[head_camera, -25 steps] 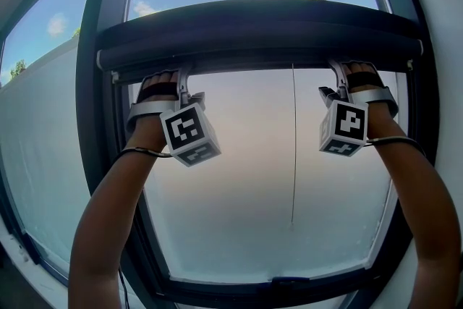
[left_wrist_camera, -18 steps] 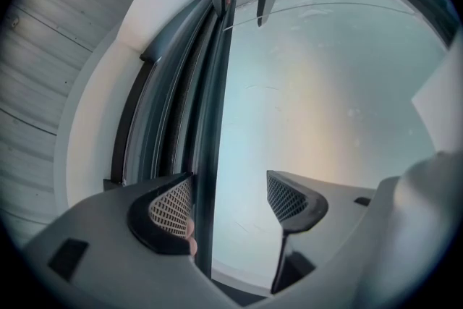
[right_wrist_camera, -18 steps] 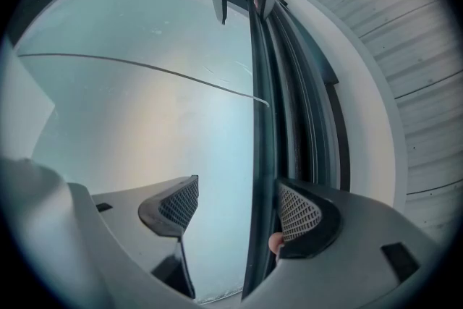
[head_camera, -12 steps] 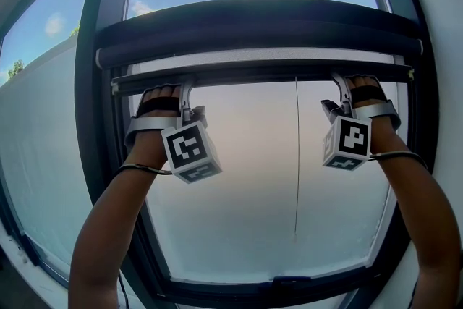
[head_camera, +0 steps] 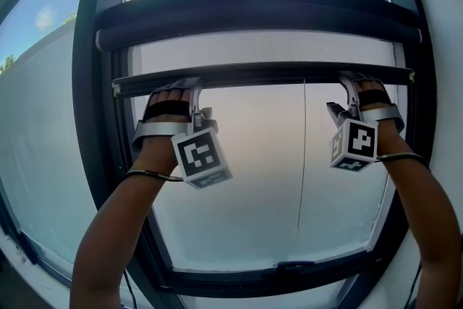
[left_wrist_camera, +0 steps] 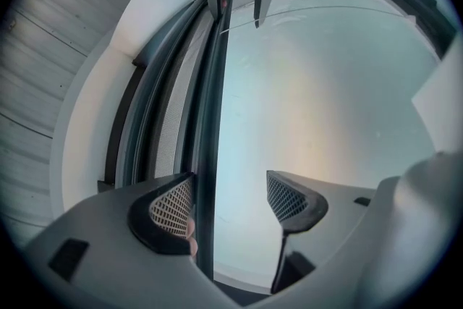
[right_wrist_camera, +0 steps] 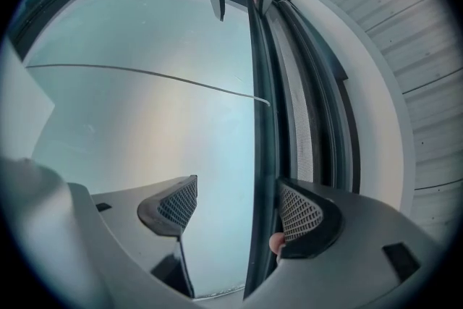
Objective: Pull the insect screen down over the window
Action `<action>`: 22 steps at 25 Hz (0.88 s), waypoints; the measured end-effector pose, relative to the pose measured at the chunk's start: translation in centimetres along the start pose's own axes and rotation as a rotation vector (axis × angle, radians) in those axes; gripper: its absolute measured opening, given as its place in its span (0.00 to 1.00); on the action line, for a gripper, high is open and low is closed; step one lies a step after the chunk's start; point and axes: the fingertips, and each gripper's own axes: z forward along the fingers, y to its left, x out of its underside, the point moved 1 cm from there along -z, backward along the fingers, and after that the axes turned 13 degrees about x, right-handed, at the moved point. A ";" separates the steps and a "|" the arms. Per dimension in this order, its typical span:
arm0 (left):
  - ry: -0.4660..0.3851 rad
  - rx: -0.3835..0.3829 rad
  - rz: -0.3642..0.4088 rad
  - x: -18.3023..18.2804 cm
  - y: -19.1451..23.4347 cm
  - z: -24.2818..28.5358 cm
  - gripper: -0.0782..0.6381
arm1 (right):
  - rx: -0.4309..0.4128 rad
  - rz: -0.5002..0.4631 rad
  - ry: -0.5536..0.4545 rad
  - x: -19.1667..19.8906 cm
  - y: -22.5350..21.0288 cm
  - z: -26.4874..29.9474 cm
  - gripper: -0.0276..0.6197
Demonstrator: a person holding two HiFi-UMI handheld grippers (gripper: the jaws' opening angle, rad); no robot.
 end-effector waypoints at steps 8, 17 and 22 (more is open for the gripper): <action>-0.005 0.030 0.006 -0.1 -2.0 -0.8 0.53 | -0.070 -0.013 0.025 0.0 1.6 -1.7 0.54; 0.050 0.147 -0.008 0.3 -3.5 -1.3 0.53 | -0.173 -0.025 0.033 -0.3 2.7 -3.0 0.54; 0.080 0.197 -0.007 0.3 -6.8 -2.1 0.53 | -0.210 -0.002 0.018 -0.7 5.0 -5.4 0.54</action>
